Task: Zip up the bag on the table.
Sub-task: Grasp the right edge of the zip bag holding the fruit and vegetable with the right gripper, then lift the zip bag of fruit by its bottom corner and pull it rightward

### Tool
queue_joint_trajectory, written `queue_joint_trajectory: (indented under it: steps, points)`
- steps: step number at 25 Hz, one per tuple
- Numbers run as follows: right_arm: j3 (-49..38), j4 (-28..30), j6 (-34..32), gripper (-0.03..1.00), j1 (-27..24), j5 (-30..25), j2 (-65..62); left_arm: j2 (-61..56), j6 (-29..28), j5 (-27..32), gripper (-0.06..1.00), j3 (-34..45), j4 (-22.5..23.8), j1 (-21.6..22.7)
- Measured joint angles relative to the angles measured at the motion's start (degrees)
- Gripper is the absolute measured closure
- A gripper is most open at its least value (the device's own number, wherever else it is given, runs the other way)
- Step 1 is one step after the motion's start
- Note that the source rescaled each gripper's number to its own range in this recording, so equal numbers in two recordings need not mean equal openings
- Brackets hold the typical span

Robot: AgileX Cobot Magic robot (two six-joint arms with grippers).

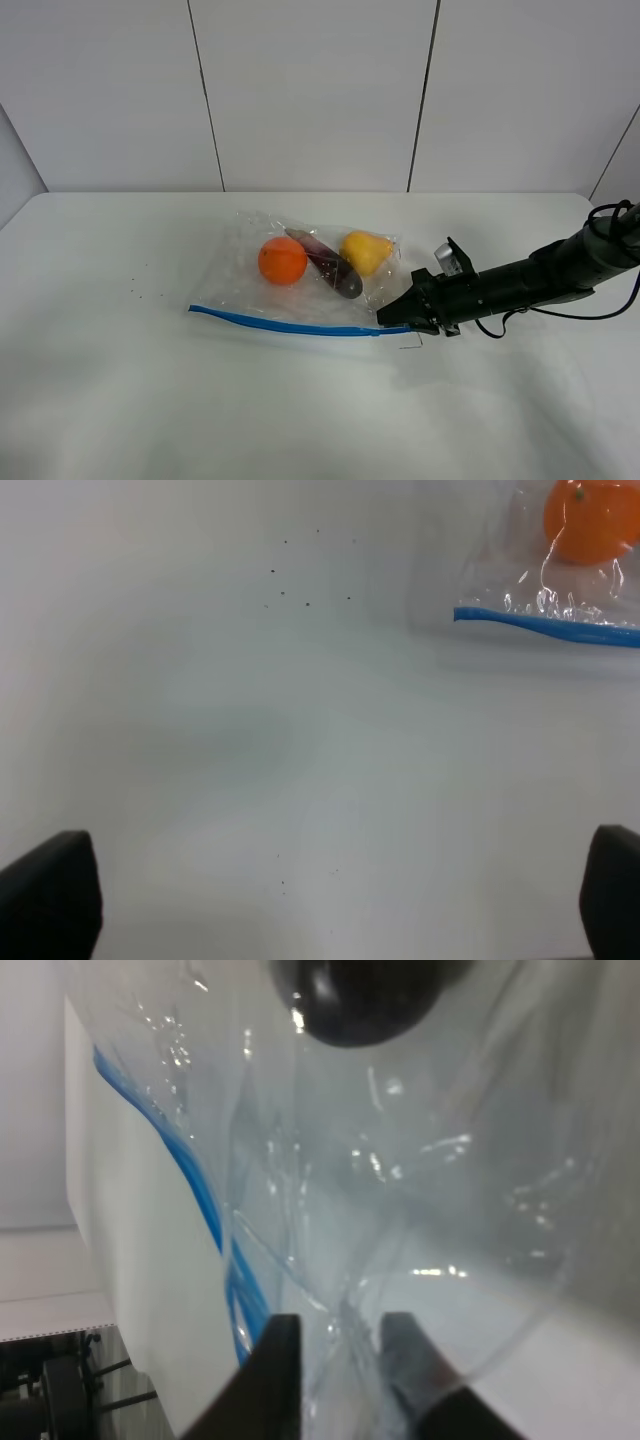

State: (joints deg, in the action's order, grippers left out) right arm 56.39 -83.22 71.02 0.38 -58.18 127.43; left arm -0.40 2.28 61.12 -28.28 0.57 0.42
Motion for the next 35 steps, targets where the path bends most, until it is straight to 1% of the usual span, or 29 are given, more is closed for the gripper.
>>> queue_joint_trajectory:
  steps: [3, 4, 5, 18, 20, 24, 28, 35]
  points:
    - [0.00, -0.25, 0.00, 0.92, 0.00, 0.19, 0.00, 0.00, 0.00, 0.00, -0.05, 0.00, 0.00, 0.00]
    - [0.00, -0.27, 0.00, 0.96, 0.00, 0.24, 0.00, 0.00, 0.00, 0.00, -0.05, 0.00, 0.00, 0.00]
    - [0.00, -0.27, 0.00, 0.97, 0.00, 0.31, 0.00, 0.00, 0.00, 0.00, -0.05, 0.00, 0.00, 0.00]
    - [0.13, -0.32, 1.34, 0.97, 0.00, 1.10, 0.00, 0.00, 0.00, 0.00, -0.05, 0.00, 0.00, 0.00]
    - [0.20, -0.26, 1.34, 0.97, 0.00, 0.44, 0.00, 0.00, 0.00, 0.00, -0.05, 0.00, 0.00, 0.00]
    - [0.20, -0.26, 1.28, 0.97, 0.00, -3.45, -0.08, 0.00, 0.00, 0.00, -0.05, 0.00, 0.00, 0.00]
    - [0.20, -0.19, 0.41, 0.97, 0.00, -5.57, -2.43, 0.00, 0.00, 0.00, -0.05, 0.00, 0.00, 0.00]
    - [0.10, 0.29, -1.56, 0.97, 0.00, -6.33, -8.99, 0.00, 0.00, 0.00, -0.05, 0.00, 0.00, 0.00]
